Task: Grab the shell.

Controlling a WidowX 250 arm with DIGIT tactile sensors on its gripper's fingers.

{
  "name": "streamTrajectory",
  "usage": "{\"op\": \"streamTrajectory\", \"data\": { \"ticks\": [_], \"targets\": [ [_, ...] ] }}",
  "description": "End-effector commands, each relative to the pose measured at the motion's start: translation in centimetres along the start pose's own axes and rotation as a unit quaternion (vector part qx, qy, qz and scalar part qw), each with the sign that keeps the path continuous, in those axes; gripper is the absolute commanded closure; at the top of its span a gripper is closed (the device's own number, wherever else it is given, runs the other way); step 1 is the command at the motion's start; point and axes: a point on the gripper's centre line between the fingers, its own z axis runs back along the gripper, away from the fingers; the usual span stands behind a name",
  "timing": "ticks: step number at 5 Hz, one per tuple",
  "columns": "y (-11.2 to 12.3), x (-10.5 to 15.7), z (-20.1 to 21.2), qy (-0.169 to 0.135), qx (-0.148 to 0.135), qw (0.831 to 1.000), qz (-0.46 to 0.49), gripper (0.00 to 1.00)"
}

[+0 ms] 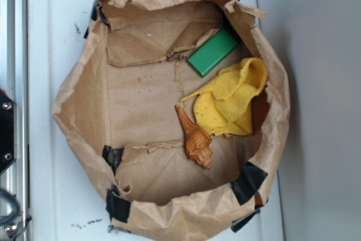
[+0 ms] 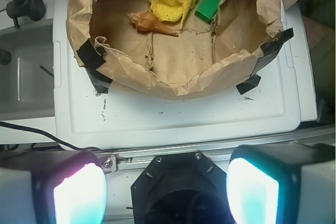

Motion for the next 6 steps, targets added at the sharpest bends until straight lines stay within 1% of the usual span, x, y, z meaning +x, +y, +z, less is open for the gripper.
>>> {"op": "streamTrajectory", "data": {
  "ticks": [1, 2, 3, 4, 5, 6],
  "targets": [
    [0.0, 0.0, 0.0, 0.0, 0.0, 1.0, 0.0, 0.0],
    [0.6, 3.9, -0.7, 0.024, -0.041, 0.997, -0.065, 0.0],
    [0.0, 6.8, -1.4, 0.044, -0.064, 0.987, -0.14, 0.0],
    [-0.7, 9.0, -2.2, 0.028, -0.062, 0.975, -0.211, 0.0],
    [-1.8, 10.7, -3.2, 0.007, -0.052, 0.951, -0.305, 0.0],
    [-2.7, 12.6, -2.1, -0.033, -0.04, 0.941, -0.334, 0.0]
  ]
}}
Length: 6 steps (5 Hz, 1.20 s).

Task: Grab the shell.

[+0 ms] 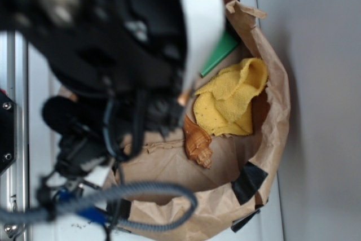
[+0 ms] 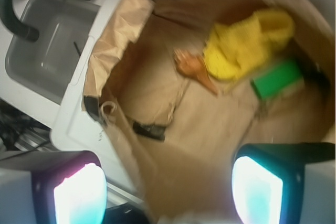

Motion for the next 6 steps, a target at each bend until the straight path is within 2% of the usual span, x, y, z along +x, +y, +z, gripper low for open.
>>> {"op": "streamTrajectory", "data": {
  "ticks": [1, 3, 4, 5, 6],
  "targets": [
    [-0.5, 2.8, 2.5, -0.055, 0.037, 0.997, -0.043, 0.0],
    [-0.5, 2.8, 2.5, -0.055, 0.037, 0.997, -0.043, 0.0],
    [0.6, 3.6, -1.9, -0.038, 0.067, 0.996, -0.051, 0.0],
    [1.4, 4.2, -5.6, -0.014, 0.08, 0.995, -0.059, 0.0],
    [2.0, 4.0, -7.8, -0.007, 0.076, 0.994, -0.083, 0.0]
  ]
}}
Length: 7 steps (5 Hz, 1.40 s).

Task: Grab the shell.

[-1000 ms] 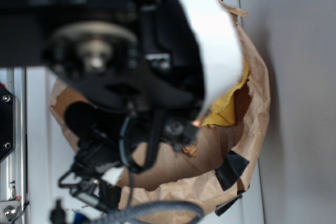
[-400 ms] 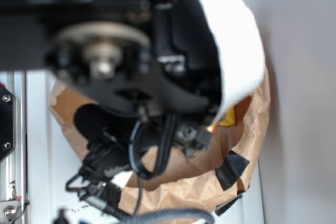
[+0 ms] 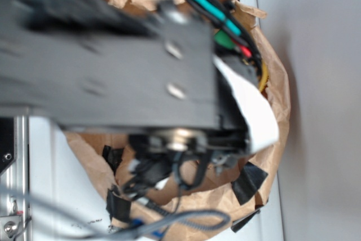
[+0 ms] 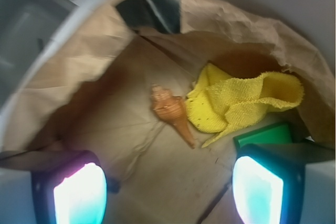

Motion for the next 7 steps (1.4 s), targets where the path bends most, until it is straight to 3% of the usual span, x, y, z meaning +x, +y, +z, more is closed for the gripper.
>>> {"op": "streamTrajectory", "data": {
  "ticks": [1, 2, 3, 4, 5, 7],
  "targets": [
    [0.7, 0.9, -3.7, 0.01, 0.007, 0.999, -0.039, 0.0],
    [1.4, 1.4, -5.2, 0.014, 0.002, 0.999, -0.047, 0.0],
    [1.0, 1.9, -6.1, -0.003, -0.011, 0.997, -0.081, 0.0],
    [0.3, 2.0, -6.8, -0.031, -0.021, 0.994, -0.1, 0.0],
    [0.1, 2.1, -7.1, -0.089, -0.032, 0.991, -0.096, 0.0],
    [-0.7, 3.2, -10.9, -0.063, -0.014, 0.993, -0.098, 0.0]
  ]
}}
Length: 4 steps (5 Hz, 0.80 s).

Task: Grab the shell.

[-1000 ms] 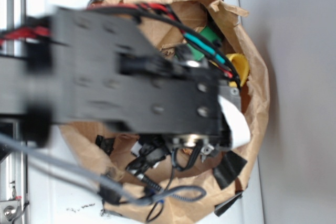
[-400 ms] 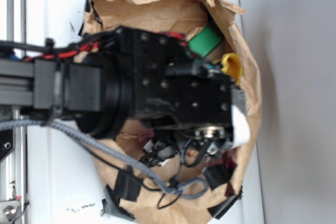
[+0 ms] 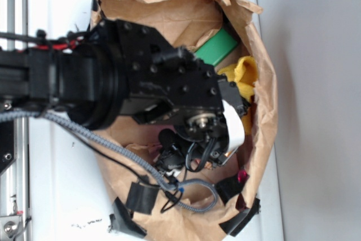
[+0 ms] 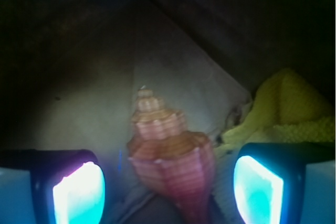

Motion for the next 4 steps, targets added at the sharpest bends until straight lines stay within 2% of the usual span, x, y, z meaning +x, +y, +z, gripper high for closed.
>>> {"op": "streamTrajectory", "data": {
  "ticks": [1, 2, 3, 4],
  "targets": [
    [-0.8, 1.9, -2.4, 0.012, 0.02, 1.0, -0.003, 0.0],
    [-0.4, 1.9, -3.1, 0.019, 0.018, 1.0, 0.013, 1.0],
    [-0.2, 1.8, -1.6, 0.011, 0.013, 1.0, 0.023, 1.0],
    [0.7, 0.9, 2.0, -0.02, -0.009, 0.999, 0.039, 1.0]
  ]
}}
